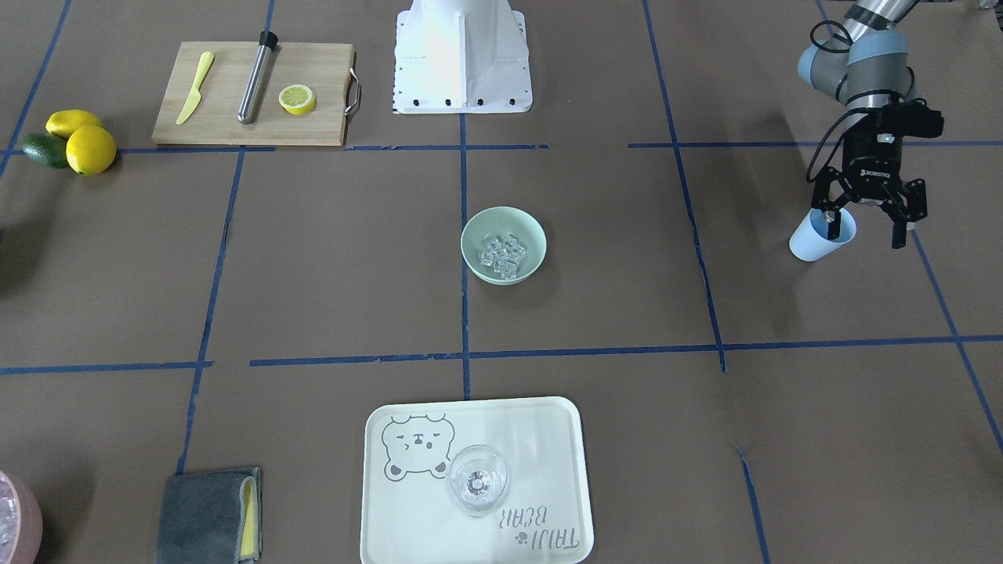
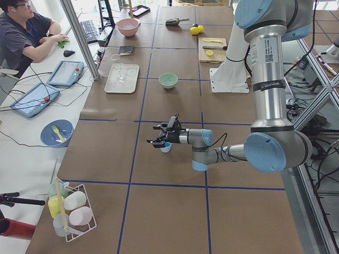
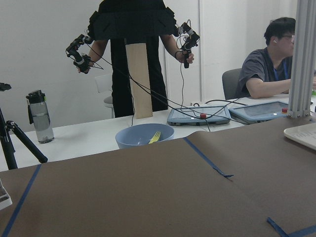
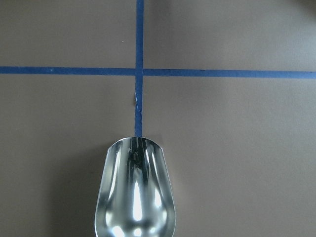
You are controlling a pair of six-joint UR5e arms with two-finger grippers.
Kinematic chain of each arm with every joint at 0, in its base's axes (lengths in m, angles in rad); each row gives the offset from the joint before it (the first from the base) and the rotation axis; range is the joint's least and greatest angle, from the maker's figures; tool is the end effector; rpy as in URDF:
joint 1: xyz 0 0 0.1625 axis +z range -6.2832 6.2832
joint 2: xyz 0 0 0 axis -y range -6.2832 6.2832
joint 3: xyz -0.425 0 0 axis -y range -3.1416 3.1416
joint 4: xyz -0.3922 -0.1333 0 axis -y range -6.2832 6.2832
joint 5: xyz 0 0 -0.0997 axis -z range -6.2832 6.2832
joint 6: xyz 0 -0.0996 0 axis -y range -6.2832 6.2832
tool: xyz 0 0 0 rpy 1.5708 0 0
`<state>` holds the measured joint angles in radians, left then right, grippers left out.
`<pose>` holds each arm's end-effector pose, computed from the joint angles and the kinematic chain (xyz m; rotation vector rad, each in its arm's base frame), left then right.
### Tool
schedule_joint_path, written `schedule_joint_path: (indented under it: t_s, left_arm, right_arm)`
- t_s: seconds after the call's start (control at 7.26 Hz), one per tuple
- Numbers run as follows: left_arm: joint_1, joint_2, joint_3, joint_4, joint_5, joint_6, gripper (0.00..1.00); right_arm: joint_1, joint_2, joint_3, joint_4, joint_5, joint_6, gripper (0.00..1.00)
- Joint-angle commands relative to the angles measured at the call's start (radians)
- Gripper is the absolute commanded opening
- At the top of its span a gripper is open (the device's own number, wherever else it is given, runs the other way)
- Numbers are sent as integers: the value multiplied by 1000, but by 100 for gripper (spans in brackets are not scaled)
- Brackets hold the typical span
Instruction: Pour ice into bowl
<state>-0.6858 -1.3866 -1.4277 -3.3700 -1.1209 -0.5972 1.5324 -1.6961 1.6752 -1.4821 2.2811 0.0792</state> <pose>0.1920 -0.3853 0.6160 1.3056 0.7025 -0.0979 0.0513 -0.4459 0.6609 0.0231 -0.7126 0.0150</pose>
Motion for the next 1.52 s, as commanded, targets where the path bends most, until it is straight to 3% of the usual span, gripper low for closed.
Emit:
schedule_joint_path:
  t_s: [0.0, 0.28, 0.55, 0.69, 0.83, 0.96, 1.24, 1.38]
  left_arm:
    - [-241, -2, -118, 264, -330, 149, 100]
    - [-464, -31, -273, 662, -527, 301, 100]
    - [-719, -195, -295, 1113, -784, 533, 100]
    - [-803, -244, -293, 1367, -929, 536, 100]
    - [-810, -255, -280, 1522, -936, 539, 100]
    - [-811, -253, -245, 1632, -968, 537, 100]
    - [-887, -195, -167, 1701, -1229, 537, 100]
    - [-918, -137, -172, 1693, -1311, 540, 100]
  right_arm:
    - [0, 1, -2, 12, 0, 1, 100]
    - [0, 0, -9, 39, -2, 1, 100]
    - [0, 0, -9, 40, 0, 1, 100]
    - [0, 0, -9, 40, -2, 1, 100]
    - [0, 0, -8, 40, 0, 2, 100]
    - [0, 0, 0, 40, 6, 4, 100]
    - [0, 31, 9, 39, 27, 4, 100]
    - [-1, 44, 29, 36, 31, 13, 100]
